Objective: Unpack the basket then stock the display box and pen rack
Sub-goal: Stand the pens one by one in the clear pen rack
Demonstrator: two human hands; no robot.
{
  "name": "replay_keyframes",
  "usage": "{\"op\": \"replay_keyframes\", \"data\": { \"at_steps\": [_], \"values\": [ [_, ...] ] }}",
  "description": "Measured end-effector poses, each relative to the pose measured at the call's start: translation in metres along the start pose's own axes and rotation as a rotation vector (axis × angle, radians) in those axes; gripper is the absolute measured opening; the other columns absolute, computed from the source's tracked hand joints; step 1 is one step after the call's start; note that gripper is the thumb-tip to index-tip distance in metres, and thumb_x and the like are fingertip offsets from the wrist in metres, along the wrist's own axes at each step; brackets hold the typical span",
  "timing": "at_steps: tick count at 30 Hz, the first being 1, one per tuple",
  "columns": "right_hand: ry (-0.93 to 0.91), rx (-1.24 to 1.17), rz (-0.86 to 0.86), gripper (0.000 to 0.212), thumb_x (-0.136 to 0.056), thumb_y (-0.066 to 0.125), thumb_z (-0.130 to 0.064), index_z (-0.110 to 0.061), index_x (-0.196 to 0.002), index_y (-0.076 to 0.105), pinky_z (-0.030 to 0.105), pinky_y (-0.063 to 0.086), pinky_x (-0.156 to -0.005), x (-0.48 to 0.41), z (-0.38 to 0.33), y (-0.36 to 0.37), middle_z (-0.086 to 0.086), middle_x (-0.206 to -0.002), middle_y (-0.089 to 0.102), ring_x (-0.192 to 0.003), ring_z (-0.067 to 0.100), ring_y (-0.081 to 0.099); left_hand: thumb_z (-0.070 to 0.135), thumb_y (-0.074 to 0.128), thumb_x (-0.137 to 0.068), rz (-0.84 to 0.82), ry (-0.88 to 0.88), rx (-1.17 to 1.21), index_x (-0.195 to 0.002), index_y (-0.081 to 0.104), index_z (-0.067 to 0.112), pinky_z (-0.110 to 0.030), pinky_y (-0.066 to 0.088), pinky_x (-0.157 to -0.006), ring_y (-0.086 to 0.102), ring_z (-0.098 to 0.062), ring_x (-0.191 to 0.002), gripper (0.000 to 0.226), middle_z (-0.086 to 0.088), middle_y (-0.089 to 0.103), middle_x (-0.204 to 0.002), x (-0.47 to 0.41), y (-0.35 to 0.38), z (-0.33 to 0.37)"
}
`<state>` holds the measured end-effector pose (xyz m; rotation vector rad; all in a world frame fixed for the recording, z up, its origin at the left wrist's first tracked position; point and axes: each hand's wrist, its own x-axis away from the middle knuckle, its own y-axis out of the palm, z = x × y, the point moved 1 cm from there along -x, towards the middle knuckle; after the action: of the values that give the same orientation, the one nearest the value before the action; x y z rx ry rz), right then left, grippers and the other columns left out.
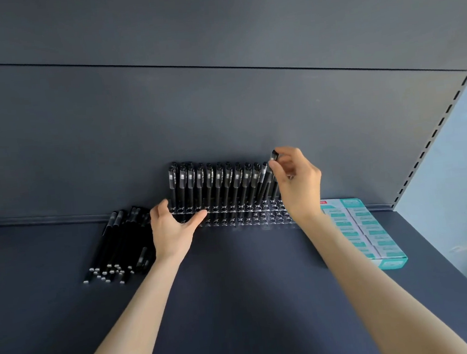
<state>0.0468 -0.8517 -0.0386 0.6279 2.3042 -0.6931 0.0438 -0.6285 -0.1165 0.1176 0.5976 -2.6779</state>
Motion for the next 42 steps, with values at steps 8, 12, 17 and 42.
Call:
{"op": "replay_keyframes", "data": {
  "at_steps": [8, 12, 17, 42],
  "values": [
    [0.046, 0.074, -0.118, 0.021, -0.089, 0.061, -0.012, -0.014, -0.11, 0.062, 0.042, 0.052, -0.077, 0.011, 0.008, 0.01, -0.006, -0.085, 0.061, -0.072, 0.014, 0.058, 0.043, 0.077, -0.075, 0.011, 0.022, -0.039, -0.143, 0.032, 0.002, -0.035, 0.035, -0.102, 0.038, -0.027, -0.132, 0.091, -0.011, 0.031, -0.147, 0.001, -0.001, -0.001],
    [0.06, 0.127, -0.156, 0.02, -0.088, 0.061, -0.015, -0.017, -0.108, 0.062, 0.04, 0.051, -0.076, 0.006, 0.008, 0.007, -0.005, -0.082, 0.066, -0.072, 0.018, 0.06, 0.043, 0.076, -0.075, 0.009, 0.024, -0.059, -0.143, 0.032, 0.002, -0.036, 0.035, -0.103, 0.038, -0.028, -0.133, 0.091, -0.012, 0.031, -0.147, 0.001, -0.001, 0.0],
    [0.071, 0.21, -0.187, 0.019, -0.088, 0.061, -0.017, -0.018, -0.107, 0.062, 0.035, 0.048, -0.075, 0.003, 0.004, 0.006, -0.004, -0.083, 0.068, -0.076, 0.021, 0.06, 0.044, 0.076, -0.075, 0.013, 0.016, -0.089, -0.142, 0.033, 0.001, -0.037, 0.037, -0.1, 0.04, -0.028, -0.131, 0.091, -0.012, 0.033, -0.146, 0.002, -0.002, 0.003],
    [0.056, 0.035, -0.342, 0.013, -0.092, 0.055, -0.015, -0.012, -0.101, 0.064, 0.026, 0.049, -0.07, 0.061, -0.044, 0.035, -0.004, -0.088, 0.06, -0.073, 0.008, 0.055, 0.022, 0.062, -0.089, 0.118, 0.023, -0.292, -0.119, 0.06, 0.008, -0.044, 0.037, -0.099, 0.049, -0.031, -0.118, 0.033, -0.014, 0.056, -0.123, 0.025, -0.063, 0.001]
  ]
}}
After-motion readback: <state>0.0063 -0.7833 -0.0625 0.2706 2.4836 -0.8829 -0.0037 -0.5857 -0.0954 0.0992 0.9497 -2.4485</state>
